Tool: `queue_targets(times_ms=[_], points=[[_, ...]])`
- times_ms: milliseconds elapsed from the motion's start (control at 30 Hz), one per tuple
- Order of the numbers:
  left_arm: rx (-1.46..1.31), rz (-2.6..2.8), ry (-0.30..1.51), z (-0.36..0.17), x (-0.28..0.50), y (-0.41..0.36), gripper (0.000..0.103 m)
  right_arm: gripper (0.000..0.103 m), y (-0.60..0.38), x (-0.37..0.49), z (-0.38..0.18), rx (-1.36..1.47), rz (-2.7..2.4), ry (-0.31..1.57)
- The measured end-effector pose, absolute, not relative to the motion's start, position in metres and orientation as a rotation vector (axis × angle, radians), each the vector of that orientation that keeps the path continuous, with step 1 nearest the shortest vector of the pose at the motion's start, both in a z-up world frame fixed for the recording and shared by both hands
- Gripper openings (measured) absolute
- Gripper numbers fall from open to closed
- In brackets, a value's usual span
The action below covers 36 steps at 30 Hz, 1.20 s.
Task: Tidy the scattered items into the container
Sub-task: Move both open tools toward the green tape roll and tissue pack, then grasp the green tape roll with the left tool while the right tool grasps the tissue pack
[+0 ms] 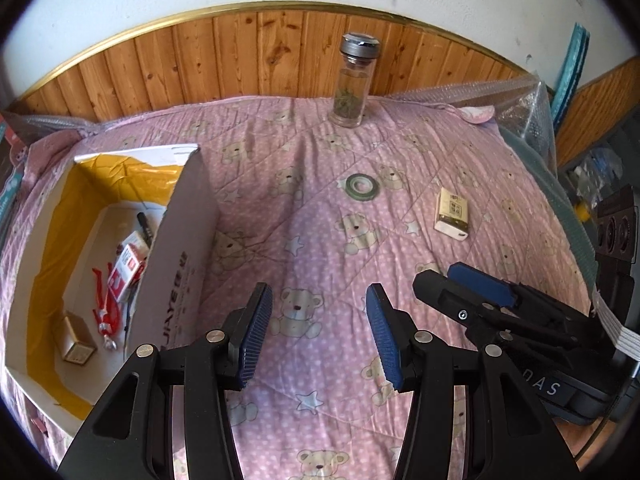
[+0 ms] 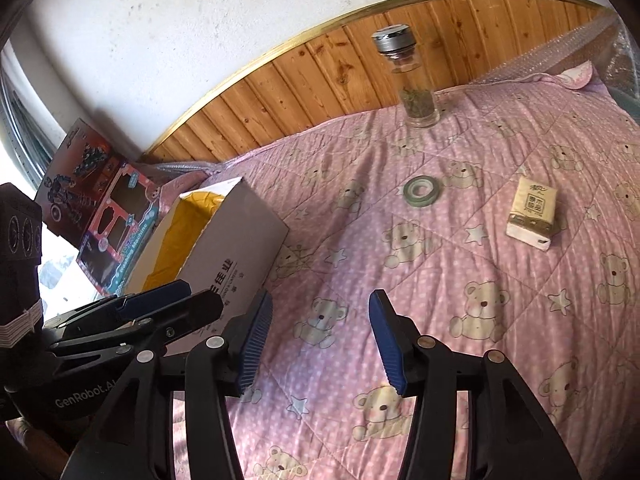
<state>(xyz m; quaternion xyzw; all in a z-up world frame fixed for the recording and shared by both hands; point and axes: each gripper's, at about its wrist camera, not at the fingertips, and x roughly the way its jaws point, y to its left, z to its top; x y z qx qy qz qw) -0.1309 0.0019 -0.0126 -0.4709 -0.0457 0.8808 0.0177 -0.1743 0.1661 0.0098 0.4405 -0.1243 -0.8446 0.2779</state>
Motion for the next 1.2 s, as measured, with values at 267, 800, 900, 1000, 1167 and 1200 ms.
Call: queue_targets(times_ms=[267,800,900,1000,1167,1200], points=[[-1.471,2.671,-0.053,-0.040,-0.208,0.040,0.052,0.063,0.218,-0.220,-0.010,1.254,-2.384,-0.443],[-1.526,2.541,-0.097,-0.145,-0.341,0.064,0.052,0.077,0.254,-0.302,-0.054,1.360,-2.657,-0.138],[-1.499,2.568,-0.045,-0.153,-0.349,0.069,0.057,0.078,0.245,-0.308,-0.064,1.375,-2.652,-0.076],[-1.470,2.593,0.005,-0.158,-0.356,0.073,0.058,0.079,0.239,-0.313,-0.075,1.389,-2.662,-0.006],[-1.425,2.605,0.015,-0.159,-0.362,0.072,0.053,0.079,0.243,-0.325,-0.088,1.409,-2.684,-0.003],[-1.416,2.606,0.027,-0.159,-0.361,0.072,0.050,0.078,0.245,-0.326,-0.089,1.404,-2.682,-0.013]])
